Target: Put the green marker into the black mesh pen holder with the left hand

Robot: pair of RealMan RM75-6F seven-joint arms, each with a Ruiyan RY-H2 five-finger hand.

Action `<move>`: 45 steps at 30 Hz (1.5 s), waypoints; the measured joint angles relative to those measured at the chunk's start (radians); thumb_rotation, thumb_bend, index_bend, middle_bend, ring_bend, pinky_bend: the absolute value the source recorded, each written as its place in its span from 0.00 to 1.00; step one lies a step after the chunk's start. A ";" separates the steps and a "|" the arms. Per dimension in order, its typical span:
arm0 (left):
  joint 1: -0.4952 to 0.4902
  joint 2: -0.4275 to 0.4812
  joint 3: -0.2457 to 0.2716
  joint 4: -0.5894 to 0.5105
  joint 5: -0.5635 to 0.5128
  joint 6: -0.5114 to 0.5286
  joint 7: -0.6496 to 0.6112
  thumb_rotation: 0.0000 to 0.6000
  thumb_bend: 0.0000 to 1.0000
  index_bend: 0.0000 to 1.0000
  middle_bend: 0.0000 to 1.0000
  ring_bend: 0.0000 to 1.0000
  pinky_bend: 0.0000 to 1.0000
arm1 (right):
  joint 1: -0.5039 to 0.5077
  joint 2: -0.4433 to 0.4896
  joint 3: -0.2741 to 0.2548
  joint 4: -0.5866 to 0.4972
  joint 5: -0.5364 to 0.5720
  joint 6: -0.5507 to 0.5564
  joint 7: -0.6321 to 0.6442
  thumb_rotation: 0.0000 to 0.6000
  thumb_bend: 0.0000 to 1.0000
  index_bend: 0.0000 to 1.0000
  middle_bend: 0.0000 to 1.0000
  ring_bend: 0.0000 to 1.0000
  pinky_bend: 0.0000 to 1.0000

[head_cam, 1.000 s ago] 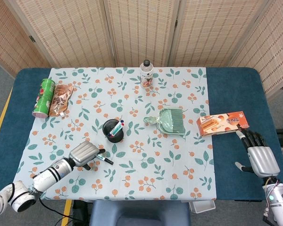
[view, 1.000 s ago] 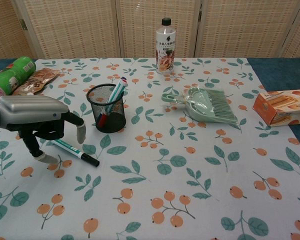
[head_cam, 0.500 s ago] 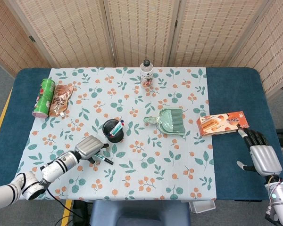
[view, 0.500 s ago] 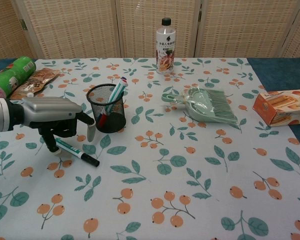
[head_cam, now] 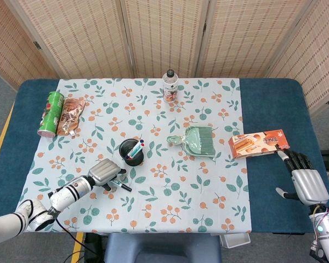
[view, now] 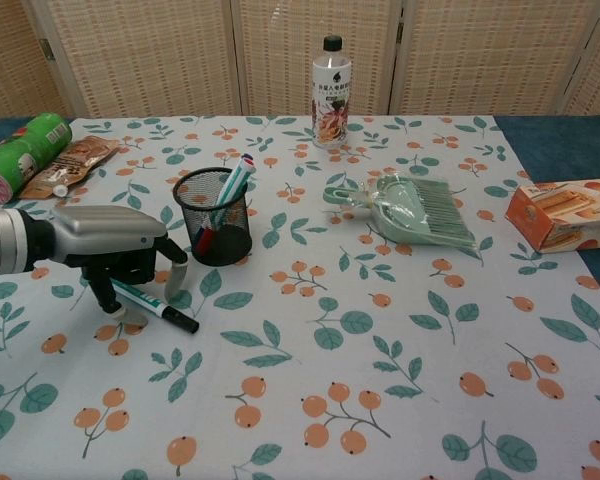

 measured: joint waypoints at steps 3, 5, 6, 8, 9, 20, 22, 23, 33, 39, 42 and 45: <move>-0.001 -0.011 0.009 0.022 0.002 0.005 -0.013 1.00 0.27 0.54 0.99 0.95 0.97 | 0.001 0.001 -0.001 0.001 -0.001 0.000 0.004 1.00 0.16 0.00 0.00 0.00 0.00; -0.001 -0.018 0.014 0.036 0.003 0.010 -0.020 1.00 0.28 0.56 0.99 0.95 0.98 | 0.001 0.002 -0.001 0.002 -0.002 0.001 0.007 1.00 0.16 0.00 0.00 0.00 0.00; 0.000 -0.023 0.017 0.045 0.004 0.013 -0.026 1.00 0.28 0.58 0.99 0.95 0.98 | 0.000 0.002 -0.001 0.002 -0.002 0.001 0.007 1.00 0.16 0.00 0.00 0.00 0.00; 0.000 -0.030 0.022 0.058 0.006 0.020 -0.037 1.00 0.28 0.59 1.00 0.95 0.98 | -0.001 0.003 -0.001 0.002 -0.003 0.005 0.008 1.00 0.16 0.00 0.00 0.00 0.00; 0.001 -0.034 0.025 0.065 0.007 0.025 -0.043 1.00 0.29 0.60 1.00 0.96 0.98 | -0.001 0.003 -0.001 0.002 -0.003 0.006 0.009 1.00 0.16 0.00 0.00 0.00 0.00; 0.012 -0.053 0.043 0.105 0.010 0.067 -0.066 1.00 0.31 0.66 1.00 0.96 0.99 | 0.001 -0.001 -0.001 0.001 0.002 0.003 0.000 1.00 0.16 0.00 0.00 0.00 0.00; 0.015 -0.042 0.039 0.092 0.006 0.081 -0.058 1.00 0.31 0.66 1.00 0.96 0.99 | 0.001 -0.001 -0.002 0.002 0.001 0.003 0.000 1.00 0.16 0.00 0.00 0.00 0.00; 0.017 -0.036 0.036 0.084 0.004 0.088 -0.054 1.00 0.31 0.66 1.00 0.96 0.99 | 0.001 0.000 -0.002 0.002 -0.001 0.003 0.000 1.00 0.16 0.00 0.00 0.00 0.00; 0.072 0.128 -0.026 -0.179 -0.083 0.193 0.008 1.00 0.31 0.64 1.00 0.96 0.99 | -0.002 0.004 -0.008 0.000 -0.017 0.014 0.016 1.00 0.16 0.00 0.00 0.00 0.00; 0.122 0.264 -0.136 -0.472 -0.279 0.244 -0.035 1.00 0.31 0.62 1.00 0.96 0.99 | 0.002 0.005 -0.012 0.001 -0.027 0.011 0.027 1.00 0.16 0.00 0.00 0.00 0.00; 0.132 0.325 -0.222 -0.594 -0.413 0.244 -0.110 1.00 0.31 0.61 1.00 0.96 0.99 | 0.004 0.006 -0.012 0.004 -0.030 0.008 0.038 1.00 0.16 0.00 0.00 0.00 0.00; 0.128 0.350 -0.297 -0.636 -0.538 0.224 -0.168 1.00 0.31 0.61 1.00 0.96 0.99 | 0.005 0.007 -0.012 0.009 -0.029 0.005 0.050 1.00 0.16 0.00 0.00 0.00 0.00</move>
